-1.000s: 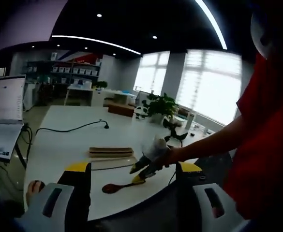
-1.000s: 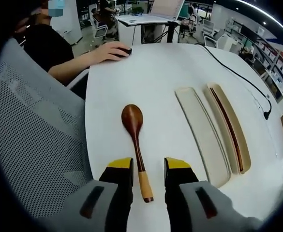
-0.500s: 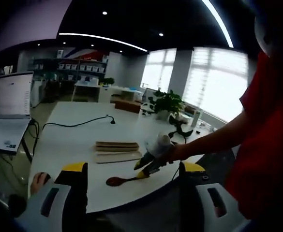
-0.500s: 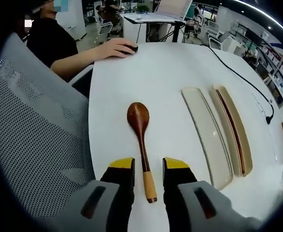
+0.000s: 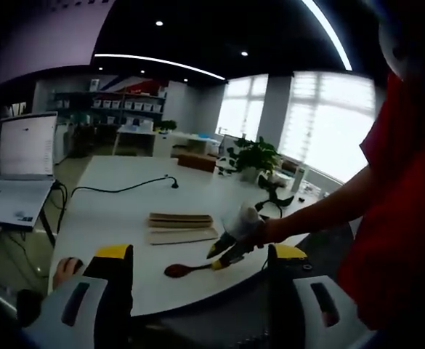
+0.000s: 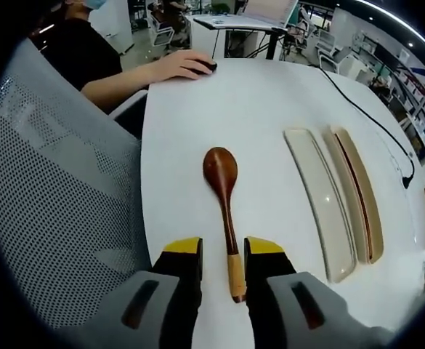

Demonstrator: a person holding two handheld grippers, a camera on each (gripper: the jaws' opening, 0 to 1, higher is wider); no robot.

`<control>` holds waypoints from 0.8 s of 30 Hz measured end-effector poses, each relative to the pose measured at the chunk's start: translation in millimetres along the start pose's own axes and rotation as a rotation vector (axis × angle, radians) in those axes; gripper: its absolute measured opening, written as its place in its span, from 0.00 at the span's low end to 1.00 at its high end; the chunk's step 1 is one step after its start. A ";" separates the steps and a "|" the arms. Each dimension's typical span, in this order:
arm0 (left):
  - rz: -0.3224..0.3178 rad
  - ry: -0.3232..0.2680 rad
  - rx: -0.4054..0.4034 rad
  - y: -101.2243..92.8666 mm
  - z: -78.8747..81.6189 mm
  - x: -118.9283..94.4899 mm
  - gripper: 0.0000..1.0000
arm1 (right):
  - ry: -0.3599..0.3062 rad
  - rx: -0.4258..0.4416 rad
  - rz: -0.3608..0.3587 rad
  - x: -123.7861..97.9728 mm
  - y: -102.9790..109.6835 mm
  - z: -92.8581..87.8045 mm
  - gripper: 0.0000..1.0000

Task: Arrange the utensils inside the cutlery case until each visible utensil rests in its matching compartment.

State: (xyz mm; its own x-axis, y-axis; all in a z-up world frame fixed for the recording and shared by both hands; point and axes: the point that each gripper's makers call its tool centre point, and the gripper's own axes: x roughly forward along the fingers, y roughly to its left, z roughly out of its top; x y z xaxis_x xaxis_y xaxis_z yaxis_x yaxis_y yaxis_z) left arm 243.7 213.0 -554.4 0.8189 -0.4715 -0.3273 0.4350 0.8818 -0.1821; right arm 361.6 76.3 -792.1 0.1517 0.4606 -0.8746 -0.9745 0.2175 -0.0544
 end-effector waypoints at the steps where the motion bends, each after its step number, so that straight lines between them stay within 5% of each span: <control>1: 0.001 0.001 0.000 0.4 -1.3 -1.0 0.77 | 0.001 0.000 0.000 0.0 0.4 0.0 0.20; 24: 0.003 0.017 -0.013 4.3 -10.8 -5.4 0.74 | 0.043 0.000 -0.003 10.5 2.6 -5.9 0.23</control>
State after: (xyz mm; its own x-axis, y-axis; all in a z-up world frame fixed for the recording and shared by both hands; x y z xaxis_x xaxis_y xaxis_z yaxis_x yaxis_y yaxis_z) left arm 237.1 219.2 -563.4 0.8134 -0.4692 -0.3439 0.4276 0.8830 -0.1934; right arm 359.6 76.7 -804.3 0.1469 0.4225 -0.8944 -0.9742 0.2183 -0.0569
